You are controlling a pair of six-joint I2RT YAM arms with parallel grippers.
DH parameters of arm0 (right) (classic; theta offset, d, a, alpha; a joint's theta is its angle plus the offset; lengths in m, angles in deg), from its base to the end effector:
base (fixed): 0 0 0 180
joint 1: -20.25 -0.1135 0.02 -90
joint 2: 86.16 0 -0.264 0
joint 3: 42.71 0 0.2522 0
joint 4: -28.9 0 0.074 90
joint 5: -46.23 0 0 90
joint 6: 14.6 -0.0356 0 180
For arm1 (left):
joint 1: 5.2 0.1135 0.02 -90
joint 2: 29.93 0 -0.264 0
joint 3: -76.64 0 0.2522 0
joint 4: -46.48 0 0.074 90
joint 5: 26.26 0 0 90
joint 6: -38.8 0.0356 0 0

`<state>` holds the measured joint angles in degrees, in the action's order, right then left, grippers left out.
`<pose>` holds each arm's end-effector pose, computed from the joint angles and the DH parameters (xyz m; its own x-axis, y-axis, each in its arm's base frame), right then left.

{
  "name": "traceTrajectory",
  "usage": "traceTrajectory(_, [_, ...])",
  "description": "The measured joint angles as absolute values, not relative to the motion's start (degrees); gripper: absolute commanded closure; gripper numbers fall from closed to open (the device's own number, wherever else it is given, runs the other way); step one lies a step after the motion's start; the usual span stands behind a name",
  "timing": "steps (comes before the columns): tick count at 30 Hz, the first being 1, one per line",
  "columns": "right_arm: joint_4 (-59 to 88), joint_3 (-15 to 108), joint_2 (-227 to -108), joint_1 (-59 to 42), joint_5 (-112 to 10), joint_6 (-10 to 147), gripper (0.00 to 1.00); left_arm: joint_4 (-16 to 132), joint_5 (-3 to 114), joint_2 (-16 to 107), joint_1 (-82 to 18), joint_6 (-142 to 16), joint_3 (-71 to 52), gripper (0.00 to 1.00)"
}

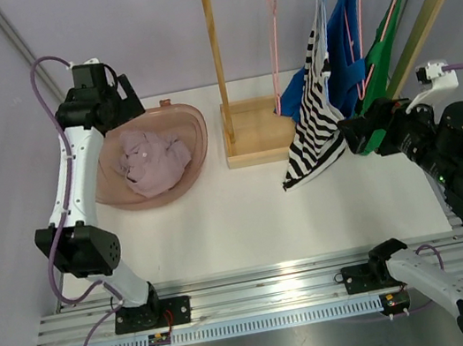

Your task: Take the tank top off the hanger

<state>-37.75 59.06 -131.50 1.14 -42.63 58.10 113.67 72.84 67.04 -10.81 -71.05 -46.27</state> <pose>0.0775 0.0261 0.4920 -0.2519 0.2274 -0.9407 -0.2450 0.9254 0.2893 0.3597 -0.0297 0.4139 -0.6098 -0.2770 -0.7426 -0.2433 0.9571 -0.1572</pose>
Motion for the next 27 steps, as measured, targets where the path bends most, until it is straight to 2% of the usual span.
traceTrajectory(4, [-37.29, 63.43, -136.96, 1.14, -38.80, 58.08, 0.01, 113.43, 70.96, 61.86, -10.87, -70.88, -43.43, 0.01])
traceTrajectory(9, [-37.75, 68.15, -143.61, 1.14, -33.29, 59.11, 0.01, 113.25, 68.08, 49.16, -12.51, -69.87, -36.45, 0.01])
traceTrajectory(17, [-38.32, 77.02, -153.14, 1.14, -27.85, 62.85, 0.21, 111.55, 68.87, 24.39, -28.32, -69.24, -13.57, 0.01])
traceTrajectory(22, [-39.28, 85.44, -159.37, 1.14, -27.72, 64.42, 0.29, 109.34, 68.89, 14.93, -29.63, -69.24, 0.64, 0.01])
traceTrajectory(27, [-39.76, 94.31, -167.65, 1.14, -26.17, 65.82, 0.35, 106.65, 68.89, 12.00, -29.67, -69.98, 7.78, 0.01])
